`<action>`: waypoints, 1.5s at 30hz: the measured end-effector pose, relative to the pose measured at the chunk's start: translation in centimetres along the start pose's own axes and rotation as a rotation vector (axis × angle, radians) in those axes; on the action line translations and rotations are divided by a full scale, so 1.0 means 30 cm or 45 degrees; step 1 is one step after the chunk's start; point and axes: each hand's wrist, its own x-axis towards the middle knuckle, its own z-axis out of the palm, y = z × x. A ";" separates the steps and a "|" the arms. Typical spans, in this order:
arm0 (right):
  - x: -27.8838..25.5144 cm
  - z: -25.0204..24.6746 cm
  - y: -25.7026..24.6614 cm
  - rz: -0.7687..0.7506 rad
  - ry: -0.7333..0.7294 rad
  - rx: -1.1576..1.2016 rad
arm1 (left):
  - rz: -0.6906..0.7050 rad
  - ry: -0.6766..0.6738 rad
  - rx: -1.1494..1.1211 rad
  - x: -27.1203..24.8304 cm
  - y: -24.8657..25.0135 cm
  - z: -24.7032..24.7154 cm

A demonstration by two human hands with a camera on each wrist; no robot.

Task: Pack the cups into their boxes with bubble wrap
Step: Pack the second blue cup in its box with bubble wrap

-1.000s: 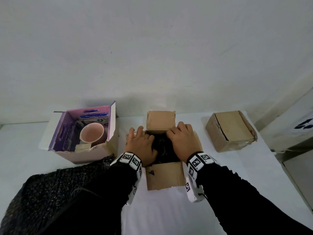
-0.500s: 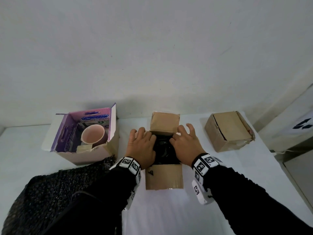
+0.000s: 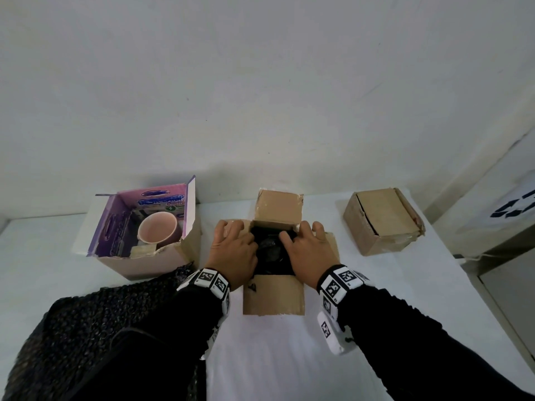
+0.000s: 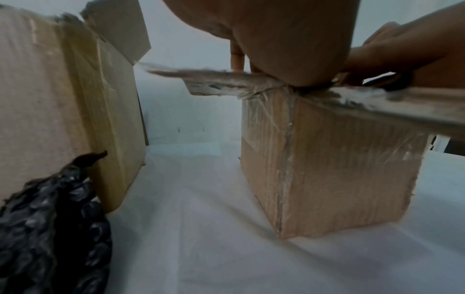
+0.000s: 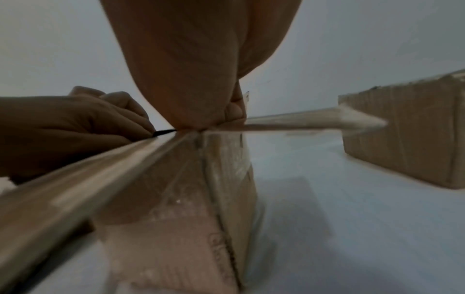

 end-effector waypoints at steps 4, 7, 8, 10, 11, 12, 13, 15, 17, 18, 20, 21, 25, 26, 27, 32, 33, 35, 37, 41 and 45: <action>0.004 -0.014 -0.008 0.086 -0.087 0.099 | -0.022 0.001 -0.072 -0.028 0.011 0.015; 0.001 -0.016 0.019 0.047 -0.027 0.189 | -0.039 0.029 -0.150 -0.040 0.023 0.030; -0.002 -0.009 0.023 -0.009 0.017 0.241 | -0.036 0.032 -0.175 -0.040 0.024 0.034; -0.012 0.008 0.022 -0.189 0.095 0.311 | -0.020 0.045 -0.213 -0.046 0.021 0.030; -0.018 0.010 0.023 -0.245 0.113 0.336 | -0.003 0.051 -0.234 -0.053 0.016 0.028; -0.024 0.013 0.028 -0.255 0.122 0.355 | 0.018 0.053 -0.248 -0.063 0.010 0.025; -0.030 0.010 0.037 -0.239 0.124 0.368 | 0.040 0.050 -0.247 -0.074 0.003 0.020; -0.044 0.009 0.061 -0.225 0.120 0.346 | 0.079 0.015 -0.216 -0.092 -0.008 0.010; -0.064 0.025 0.081 -0.269 0.106 0.278 | 0.115 -0.038 -0.177 -0.097 -0.016 0.002; -0.075 0.037 0.085 -0.286 0.105 0.261 | 0.128 -0.062 -0.157 -0.094 -0.017 -0.002; -0.093 0.046 0.087 -0.264 0.099 0.274 | 0.138 -0.112 -0.116 -0.078 -0.013 -0.021; -0.094 0.044 0.086 -0.242 0.096 0.277 | 0.138 -0.151 -0.096 -0.070 -0.010 -0.029; -0.093 0.017 0.071 -0.209 0.010 0.252 | 0.151 -0.221 -0.021 -0.058 -0.002 -0.043; -0.095 0.015 0.066 -0.194 -0.040 0.250 | 0.164 -0.236 0.002 -0.053 -0.002 -0.047; -0.098 0.015 0.061 -0.166 -0.083 0.262 | 0.175 -0.261 0.018 -0.048 -0.003 -0.052; -0.101 0.014 0.026 -0.033 -0.128 0.326 | 0.176 -0.522 -0.074 -0.015 -0.016 -0.084; -0.099 0.013 0.024 -0.010 -0.117 0.329 | 0.170 -0.548 -0.072 -0.013 -0.015 -0.085; -0.098 0.012 0.014 0.028 -0.072 0.320 | 0.153 -0.546 -0.049 -0.015 -0.014 -0.074; -0.111 0.018 0.002 0.055 0.005 0.303 | 0.139 -0.501 -0.035 -0.022 -0.002 -0.058; -0.134 0.017 -0.017 0.096 0.234 0.395 | 0.092 -0.356 -0.056 -0.056 0.009 -0.032; -0.137 -0.002 -0.033 -0.131 0.138 0.572 | 0.120 0.005 -0.242 -0.096 0.005 -0.016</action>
